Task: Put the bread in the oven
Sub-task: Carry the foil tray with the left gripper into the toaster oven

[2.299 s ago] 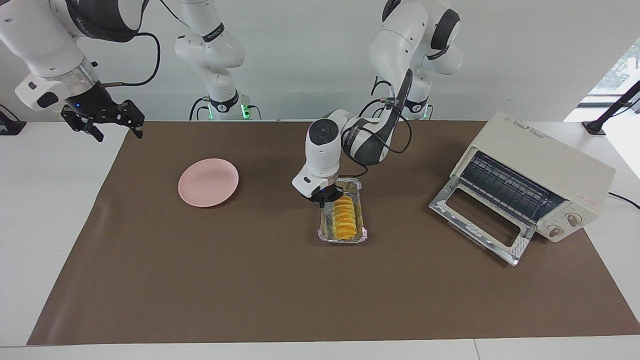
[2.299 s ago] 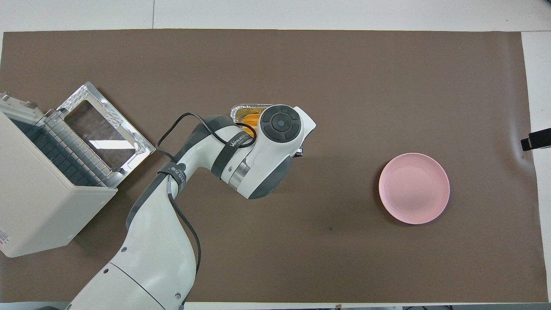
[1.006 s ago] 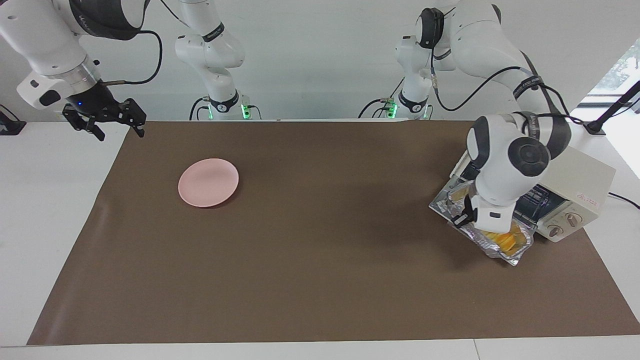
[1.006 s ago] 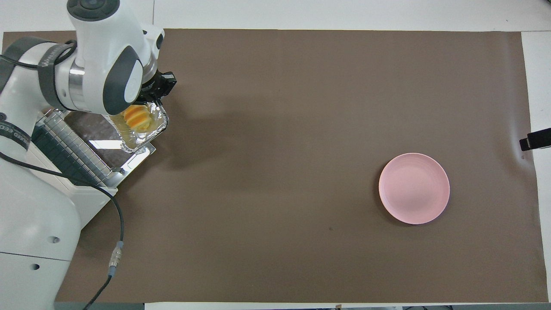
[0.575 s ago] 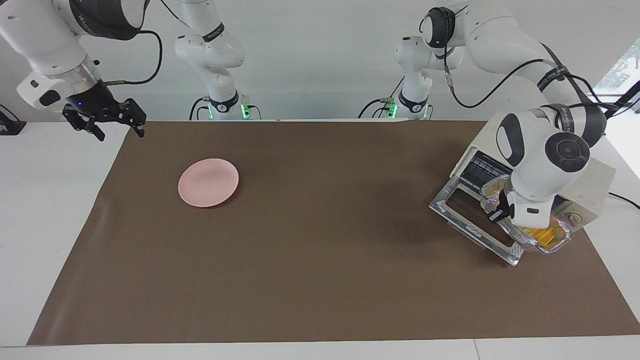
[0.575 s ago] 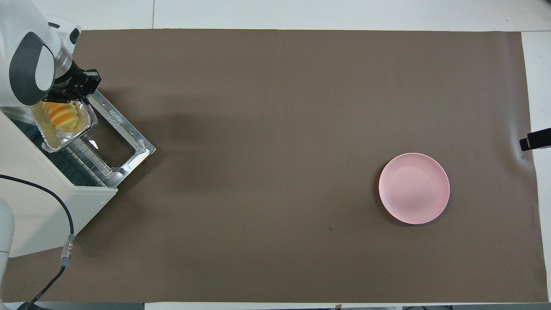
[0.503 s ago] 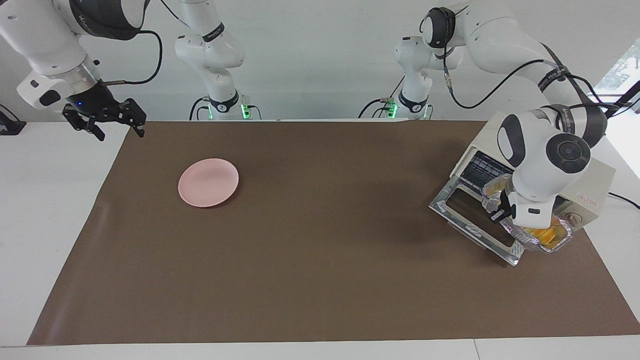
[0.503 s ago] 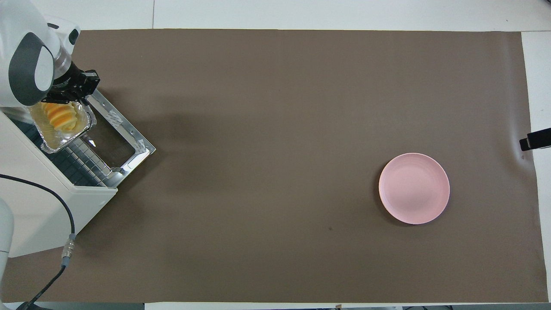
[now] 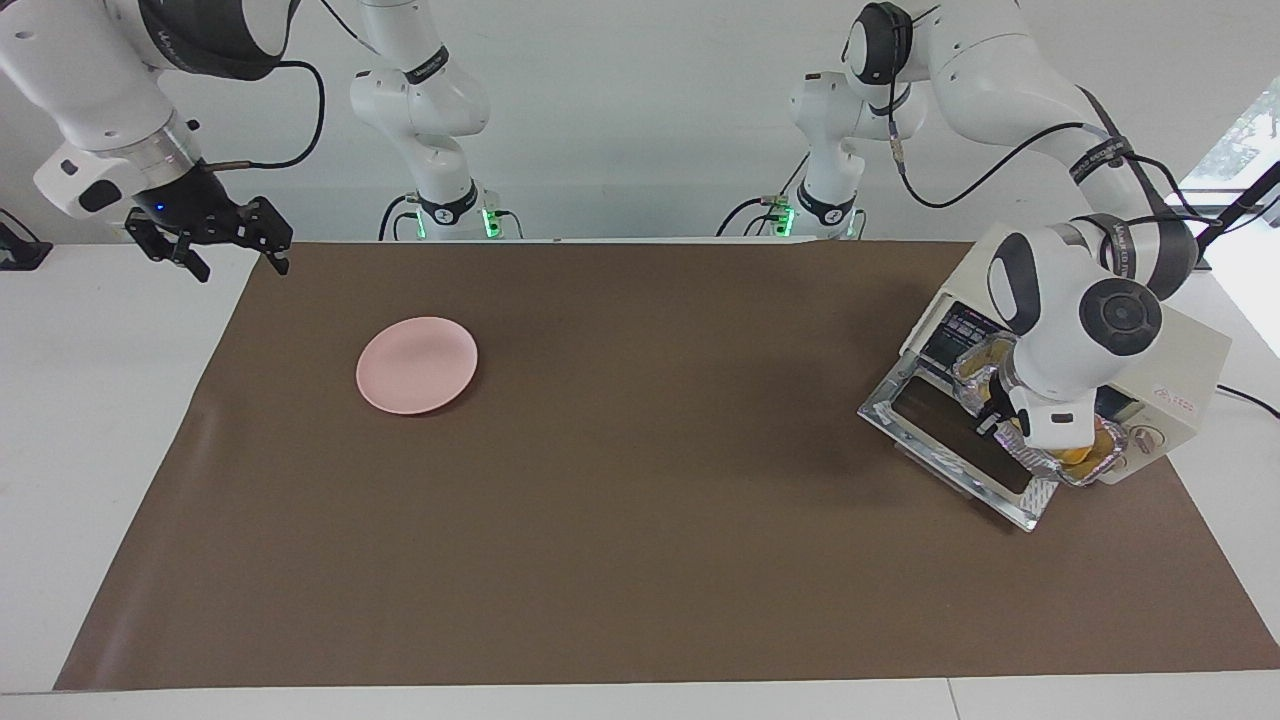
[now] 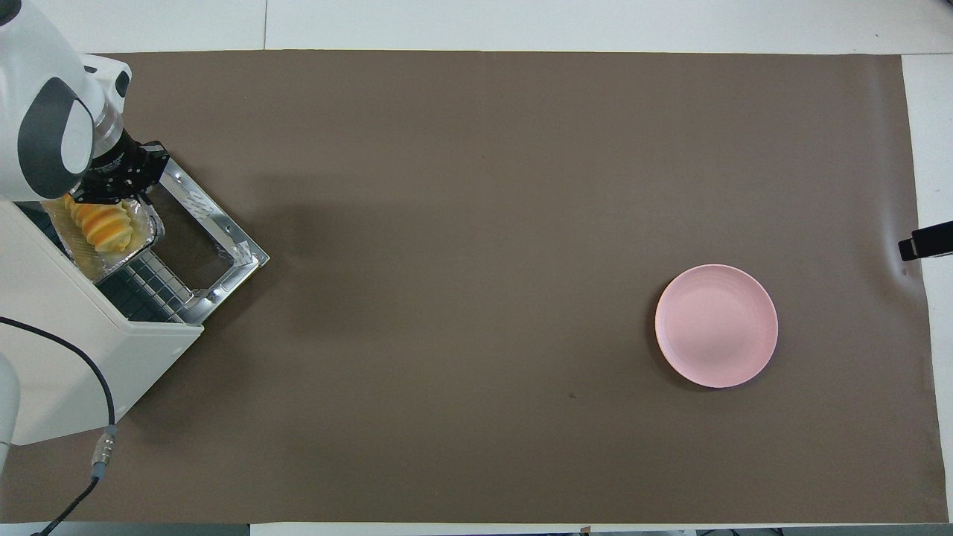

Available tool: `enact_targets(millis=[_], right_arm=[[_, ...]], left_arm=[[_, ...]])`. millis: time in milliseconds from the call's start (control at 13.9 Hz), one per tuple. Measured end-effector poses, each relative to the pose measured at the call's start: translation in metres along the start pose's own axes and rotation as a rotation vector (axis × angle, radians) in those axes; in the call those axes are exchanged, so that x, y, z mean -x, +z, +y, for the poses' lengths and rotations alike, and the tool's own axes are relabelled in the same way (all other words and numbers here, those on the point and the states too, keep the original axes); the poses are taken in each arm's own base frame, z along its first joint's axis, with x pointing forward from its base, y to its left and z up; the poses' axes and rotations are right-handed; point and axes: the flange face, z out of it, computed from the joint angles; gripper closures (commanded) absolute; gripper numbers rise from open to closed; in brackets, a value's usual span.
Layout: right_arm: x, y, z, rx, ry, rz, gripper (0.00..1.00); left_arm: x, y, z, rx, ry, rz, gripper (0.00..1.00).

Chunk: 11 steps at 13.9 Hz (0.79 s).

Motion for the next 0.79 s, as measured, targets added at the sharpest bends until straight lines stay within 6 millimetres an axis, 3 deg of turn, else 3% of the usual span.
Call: enact_targets(millis=[216, 431, 575, 790], right_arm=[[0.000, 0.000, 0.000, 0.000, 0.000, 0.000, 0.00], [0.000, 0.000, 0.000, 0.000, 0.000, 0.000, 0.00], [0.000, 0.000, 0.000, 0.000, 0.000, 0.000, 0.00], [0.000, 0.000, 0.000, 0.000, 0.000, 0.000, 0.00]], left_arm=[[0.016, 0.004, 0.006, -0.011, -0.022, -0.011, 1.00], [0.011, 0.008, -0.008, -0.014, -0.044, -0.019, 1.00], [-0.002, 0.007, -0.030, -0.007, -0.081, -0.022, 1.00], [-0.003, 0.013, -0.039, -0.007, -0.093, -0.033, 1.00]])
